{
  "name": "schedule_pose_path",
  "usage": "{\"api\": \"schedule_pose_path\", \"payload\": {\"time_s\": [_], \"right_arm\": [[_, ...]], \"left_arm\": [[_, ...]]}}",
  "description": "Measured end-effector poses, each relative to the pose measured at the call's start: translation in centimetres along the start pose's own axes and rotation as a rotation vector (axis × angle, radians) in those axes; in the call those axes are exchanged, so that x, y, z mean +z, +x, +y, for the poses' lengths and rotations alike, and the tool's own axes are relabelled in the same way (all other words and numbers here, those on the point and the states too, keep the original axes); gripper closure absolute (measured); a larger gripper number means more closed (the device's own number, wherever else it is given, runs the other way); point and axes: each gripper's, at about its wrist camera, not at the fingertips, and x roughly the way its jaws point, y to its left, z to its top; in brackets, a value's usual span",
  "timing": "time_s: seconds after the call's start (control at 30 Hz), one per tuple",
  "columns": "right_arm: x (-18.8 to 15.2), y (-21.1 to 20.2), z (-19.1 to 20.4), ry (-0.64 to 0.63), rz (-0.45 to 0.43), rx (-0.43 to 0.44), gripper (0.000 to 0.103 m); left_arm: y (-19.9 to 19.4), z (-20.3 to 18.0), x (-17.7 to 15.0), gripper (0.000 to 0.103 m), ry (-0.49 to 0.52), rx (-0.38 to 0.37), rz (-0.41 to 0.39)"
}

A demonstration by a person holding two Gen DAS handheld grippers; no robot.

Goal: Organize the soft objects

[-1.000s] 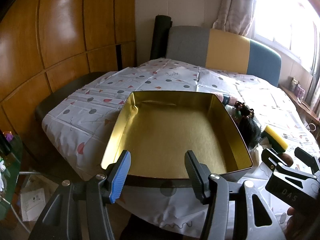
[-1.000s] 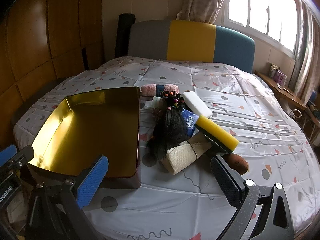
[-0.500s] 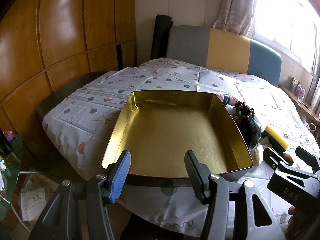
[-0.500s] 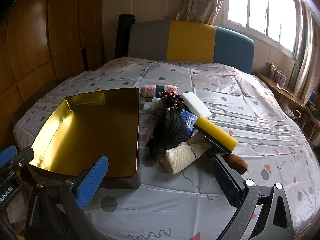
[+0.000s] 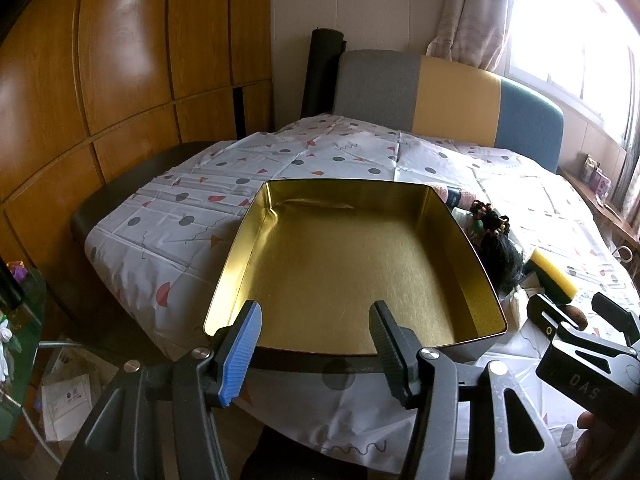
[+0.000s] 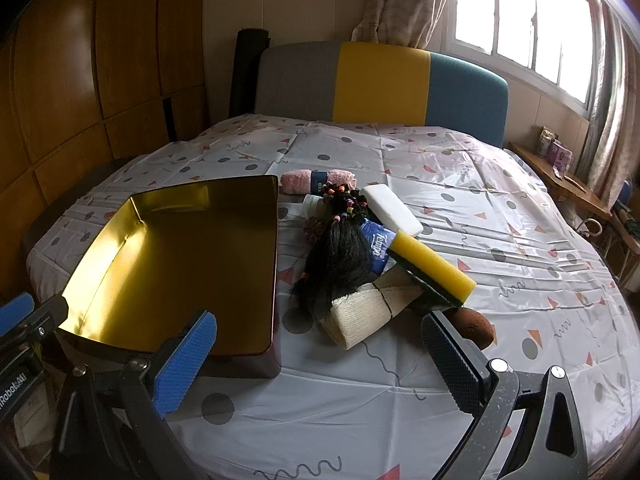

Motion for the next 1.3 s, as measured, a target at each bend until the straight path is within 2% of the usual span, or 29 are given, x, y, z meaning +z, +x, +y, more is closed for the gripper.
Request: {"api": "schedule_pose_path", "payload": {"time_s": [1.07,1.17,1.23,1.3], "right_arm": [[-0.2,0.3,-0.2,-0.001,0.01,0.004,0.0],[-0.1,0.4,-0.6,0.001,0.012,0.016,0.0],[0.1,0.5,-1.3,0.008,0.011,0.031,0.0],[0.6,0.9,-3.0,0.046,0.028,0.073,0.0]], "left_arm": [[0.5,-0.3,-0.3,0.046,0.009,-0.018,0.023],[0.7,-0.2,-0.2,0.046,0.009,-0.064,0.037],[0.7,-0.4,0.1,0.039,0.011,-0.129,0.041],[0.6,-0.8,0.5,0.031,0.024,-0.223,0.046]]}}
